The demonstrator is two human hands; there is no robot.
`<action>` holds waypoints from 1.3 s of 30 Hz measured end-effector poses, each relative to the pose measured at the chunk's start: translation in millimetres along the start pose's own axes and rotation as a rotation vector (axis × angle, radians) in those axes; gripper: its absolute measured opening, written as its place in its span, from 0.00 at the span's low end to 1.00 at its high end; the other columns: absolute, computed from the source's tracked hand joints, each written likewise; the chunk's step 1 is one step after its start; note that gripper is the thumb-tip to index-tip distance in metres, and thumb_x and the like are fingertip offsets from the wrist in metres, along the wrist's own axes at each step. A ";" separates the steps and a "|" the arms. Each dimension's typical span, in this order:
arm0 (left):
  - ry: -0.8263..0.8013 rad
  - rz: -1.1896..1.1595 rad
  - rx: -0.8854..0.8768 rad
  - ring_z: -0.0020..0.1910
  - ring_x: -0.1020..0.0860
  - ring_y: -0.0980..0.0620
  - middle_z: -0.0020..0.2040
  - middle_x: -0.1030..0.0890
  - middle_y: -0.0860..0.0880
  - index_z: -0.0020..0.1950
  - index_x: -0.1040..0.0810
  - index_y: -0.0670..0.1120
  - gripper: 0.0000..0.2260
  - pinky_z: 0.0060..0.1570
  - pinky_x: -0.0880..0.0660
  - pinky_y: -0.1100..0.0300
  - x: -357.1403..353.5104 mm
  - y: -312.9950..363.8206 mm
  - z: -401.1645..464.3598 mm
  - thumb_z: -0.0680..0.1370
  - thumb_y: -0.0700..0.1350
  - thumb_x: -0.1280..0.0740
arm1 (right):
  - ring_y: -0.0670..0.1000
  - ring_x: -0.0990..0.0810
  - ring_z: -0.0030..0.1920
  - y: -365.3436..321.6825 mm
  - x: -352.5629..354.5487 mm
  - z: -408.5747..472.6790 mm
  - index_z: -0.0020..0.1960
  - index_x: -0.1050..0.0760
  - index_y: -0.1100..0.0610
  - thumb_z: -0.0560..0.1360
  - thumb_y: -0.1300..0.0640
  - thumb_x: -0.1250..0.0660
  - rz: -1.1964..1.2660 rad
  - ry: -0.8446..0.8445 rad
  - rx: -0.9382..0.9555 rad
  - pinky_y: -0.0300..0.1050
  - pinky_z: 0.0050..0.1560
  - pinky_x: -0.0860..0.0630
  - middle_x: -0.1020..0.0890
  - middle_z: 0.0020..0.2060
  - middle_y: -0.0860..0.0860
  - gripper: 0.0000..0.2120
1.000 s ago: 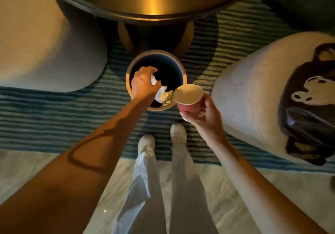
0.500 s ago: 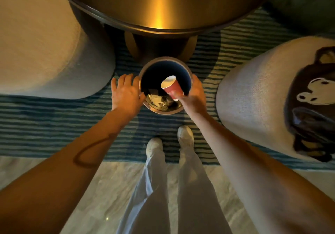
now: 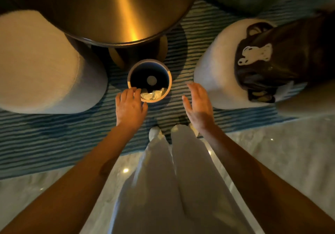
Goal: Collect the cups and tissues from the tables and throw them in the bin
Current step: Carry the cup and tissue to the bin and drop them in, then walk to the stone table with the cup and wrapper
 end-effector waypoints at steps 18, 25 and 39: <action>-0.031 0.117 -0.558 0.59 0.27 0.37 0.59 0.23 0.38 0.64 0.27 0.39 0.20 0.58 0.29 0.43 8.7 289.3 -138.2 0.76 0.49 0.35 | 0.61 0.27 0.64 165.3 191.5 -291.5 0.65 0.28 0.62 0.79 0.51 0.43 -0.019 0.231 -0.532 0.58 0.64 0.29 0.24 0.62 0.61 0.20; 0.015 0.067 -0.837 0.59 0.24 0.40 0.59 0.21 0.39 0.64 0.26 0.39 0.21 0.58 0.28 0.46 -0.1 452.2 -178.7 0.75 0.48 0.32 | 0.60 0.30 0.68 246.3 276.4 -350.0 0.69 0.31 0.61 0.79 0.53 0.39 -0.082 0.376 -0.613 0.54 0.70 0.34 0.26 0.65 0.60 0.21; 0.100 0.082 -1.083 0.60 0.27 0.37 0.60 0.24 0.38 0.64 0.27 0.38 0.20 0.58 0.30 0.45 20.6 766.6 -44.7 0.76 0.49 0.34 | 0.60 0.32 0.67 460.7 487.8 -261.4 0.68 0.31 0.61 0.79 0.52 0.39 -0.178 0.516 -0.698 0.52 0.70 0.38 0.26 0.64 0.59 0.20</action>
Point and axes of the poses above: each hand's wrist, its own z-axis towards the middle knuckle, its own x-axis out of the back of the hand, y = z × x, the point moved 4 cm from there along z, towards the middle knuckle
